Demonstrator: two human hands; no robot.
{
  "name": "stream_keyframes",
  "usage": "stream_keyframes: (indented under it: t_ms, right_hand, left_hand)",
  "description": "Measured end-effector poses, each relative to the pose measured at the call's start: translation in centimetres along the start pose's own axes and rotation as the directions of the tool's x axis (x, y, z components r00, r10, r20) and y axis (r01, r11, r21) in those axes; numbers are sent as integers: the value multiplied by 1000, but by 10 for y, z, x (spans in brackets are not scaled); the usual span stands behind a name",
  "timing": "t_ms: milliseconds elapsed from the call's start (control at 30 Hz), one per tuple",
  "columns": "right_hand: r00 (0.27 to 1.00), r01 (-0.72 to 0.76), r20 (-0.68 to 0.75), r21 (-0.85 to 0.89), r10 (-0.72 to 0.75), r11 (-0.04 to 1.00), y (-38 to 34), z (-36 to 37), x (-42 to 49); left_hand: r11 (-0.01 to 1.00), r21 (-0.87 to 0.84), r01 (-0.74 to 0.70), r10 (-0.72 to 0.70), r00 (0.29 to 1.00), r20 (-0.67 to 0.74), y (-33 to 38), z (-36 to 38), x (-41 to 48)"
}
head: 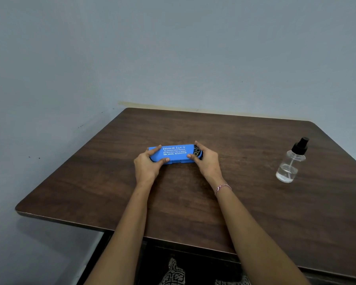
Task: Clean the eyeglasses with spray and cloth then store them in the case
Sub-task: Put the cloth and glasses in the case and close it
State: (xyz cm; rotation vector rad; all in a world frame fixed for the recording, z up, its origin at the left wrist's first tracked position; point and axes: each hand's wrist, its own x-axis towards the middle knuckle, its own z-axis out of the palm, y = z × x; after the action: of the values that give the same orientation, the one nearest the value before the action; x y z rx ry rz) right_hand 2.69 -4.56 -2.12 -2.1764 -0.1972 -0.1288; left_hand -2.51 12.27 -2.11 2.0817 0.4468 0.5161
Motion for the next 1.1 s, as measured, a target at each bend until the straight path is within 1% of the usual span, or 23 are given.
stream_keyframes:
  t_ms: [133, 300, 467, 533, 700, 933, 1033, 1100]
  right_hand:
    - [999, -36, -39, 34, 37, 999, 4, -8, -4]
    - [981, -82, -164, 117, 101, 990, 16, -32, -12]
    - [957, -126, -244, 125, 154, 984, 37, -62, -22]
    - [952, -140, -253, 134, 171, 981, 42, -67, -23]
    - [959, -136, -231, 139, 166, 981, 44, -65, -23]
    - [962, -119, -233, 120, 145, 986, 43, -63, -23]
    - [961, -72, -262, 68, 87, 995, 41, -61, -26]
    - [957, -25, -289, 1, 24, 1000, 38, -62, -29]
  left_hand:
    - [1000, -8, -8, 9, 1000, 30, 7, 7, -2]
    - [997, -47, -61, 65, 995, 81, 30, 30, -6]
    - [993, -102, -63, 79, 983, 164, 52, 62, -14]
    - [991, -119, -56, 77, 981, 176, 55, 69, -18]
    - [991, -129, -18, 40, 985, 169, 51, 72, -16]
    - [993, -119, -13, 31, 988, 149, 50, 72, -16]
    - [992, -122, -23, 33, 996, 82, 53, 70, -20]
    - [982, -183, -37, 41, 999, 20, 59, 68, -24]
